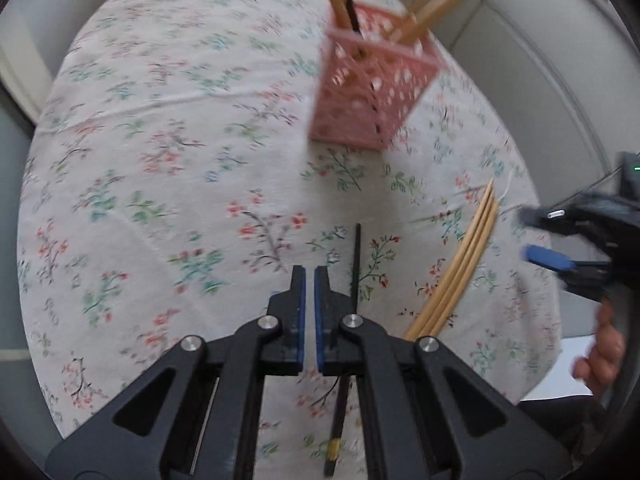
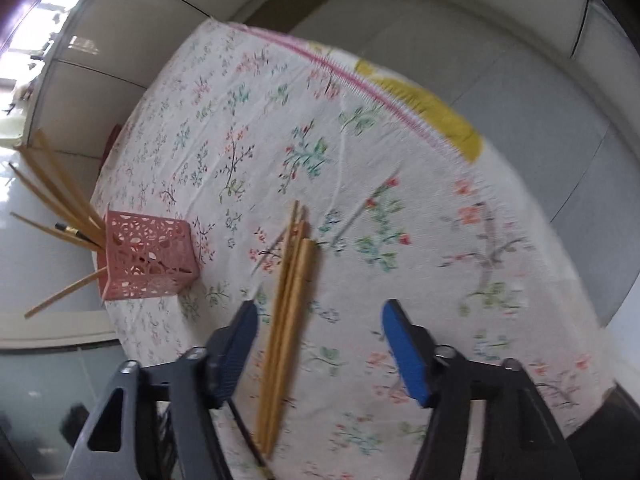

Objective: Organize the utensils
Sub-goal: 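Lower the left tool to the thin black stick and close on it, then close the right tool on a wooden chopstick from the bundle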

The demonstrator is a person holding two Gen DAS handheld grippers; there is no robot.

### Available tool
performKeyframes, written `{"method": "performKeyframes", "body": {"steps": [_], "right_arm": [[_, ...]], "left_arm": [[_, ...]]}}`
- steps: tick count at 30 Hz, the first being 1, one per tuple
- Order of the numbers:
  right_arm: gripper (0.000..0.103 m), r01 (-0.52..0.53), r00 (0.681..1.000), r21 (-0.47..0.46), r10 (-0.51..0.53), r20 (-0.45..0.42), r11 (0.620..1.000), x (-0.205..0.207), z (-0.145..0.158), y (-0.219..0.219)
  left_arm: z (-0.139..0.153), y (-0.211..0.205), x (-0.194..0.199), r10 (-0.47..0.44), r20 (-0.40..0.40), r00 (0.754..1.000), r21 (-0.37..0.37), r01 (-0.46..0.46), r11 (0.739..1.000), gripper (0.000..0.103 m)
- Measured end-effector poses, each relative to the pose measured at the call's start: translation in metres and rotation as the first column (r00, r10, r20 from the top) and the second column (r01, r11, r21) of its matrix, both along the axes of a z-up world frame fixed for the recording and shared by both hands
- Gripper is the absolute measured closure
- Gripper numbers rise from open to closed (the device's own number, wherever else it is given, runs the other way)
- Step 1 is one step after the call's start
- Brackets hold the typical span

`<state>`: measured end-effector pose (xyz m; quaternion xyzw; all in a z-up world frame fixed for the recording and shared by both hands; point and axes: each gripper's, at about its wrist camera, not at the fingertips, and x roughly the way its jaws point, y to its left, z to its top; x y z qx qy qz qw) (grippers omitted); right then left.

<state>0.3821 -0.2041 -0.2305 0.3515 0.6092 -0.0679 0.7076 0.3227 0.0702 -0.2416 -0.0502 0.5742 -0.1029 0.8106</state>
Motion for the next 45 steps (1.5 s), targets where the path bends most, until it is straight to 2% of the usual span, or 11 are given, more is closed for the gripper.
{"method": "performKeyframes", "body": {"steps": [4, 7, 9, 12, 15, 22, 28, 35, 39, 44, 45], "right_arm": [[0.065, 0.027, 0.998, -0.039, -0.029, -0.059, 0.999, 0.007, -0.014, 0.008], [0.068, 0.032, 0.998, -0.096, -0.038, -0.054, 0.995, 0.014, -0.011, 0.014], [0.083, 0.014, 0.995, -0.170, -0.030, -0.093, 0.985, 0.020, -0.013, 0.020], [0.091, -0.012, 0.992, -0.228, -0.017, -0.127, 0.973, 0.026, -0.014, 0.024], [0.091, -0.012, 0.988, -0.236, -0.024, -0.152, 0.972, 0.032, -0.015, 0.026], [0.088, 0.060, 0.992, -0.134, -0.074, -0.104, 0.989, 0.026, -0.016, 0.012], [0.086, 0.032, 0.993, -0.191, -0.052, -0.102, 0.981, 0.039, -0.018, 0.015], [0.083, 0.039, 0.995, -0.211, -0.057, -0.079, 0.977, 0.044, -0.005, 0.033], [0.081, 0.017, 0.994, -0.214, -0.040, -0.105, 0.977, 0.047, -0.008, 0.046], [0.080, -0.023, 0.992, -0.306, -0.016, -0.126, 0.952, 0.053, -0.008, 0.059], [0.084, -0.036, 0.990, -0.318, -0.009, -0.138, 0.947, 0.054, -0.008, 0.061]], "left_arm": [[0.017, 0.019, 0.001, -0.005, 0.029, 1.000, -0.058, 0.007, 0.998, 0.098], [0.010, 0.022, 0.003, -0.014, 0.014, 1.000, -0.055, 0.015, 0.998, 0.098], [0.008, 0.026, 0.002, -0.015, -0.005, 1.000, -0.056, 0.015, 0.998, 0.098], [0.008, 0.029, 0.004, -0.017, -0.016, 1.000, -0.072, 0.016, 0.997, 0.098], [0.013, 0.028, 0.003, -0.019, -0.012, 1.000, -0.079, 0.018, 0.997, 0.098], [0.018, 0.035, 0.004, -0.003, -0.011, 1.000, -0.100, 0.002, 0.995, 0.098], [0.019, 0.034, 0.004, -0.012, -0.015, 1.000, -0.113, 0.010, 0.994, 0.098], [0.021, 0.041, 0.006, -0.006, -0.018, 1.000, -0.132, 0.003, 0.991, 0.096], [0.020, 0.041, 0.007, -0.011, -0.023, 1.000, -0.133, 0.007, 0.991, 0.096], [0.021, 0.042, 0.007, -0.008, -0.025, 1.000, -0.129, 0.004, 0.992, 0.089], [0.021, 0.042, 0.008, -0.008, -0.026, 1.000, -0.125, 0.004, 0.992, 0.088]]}}
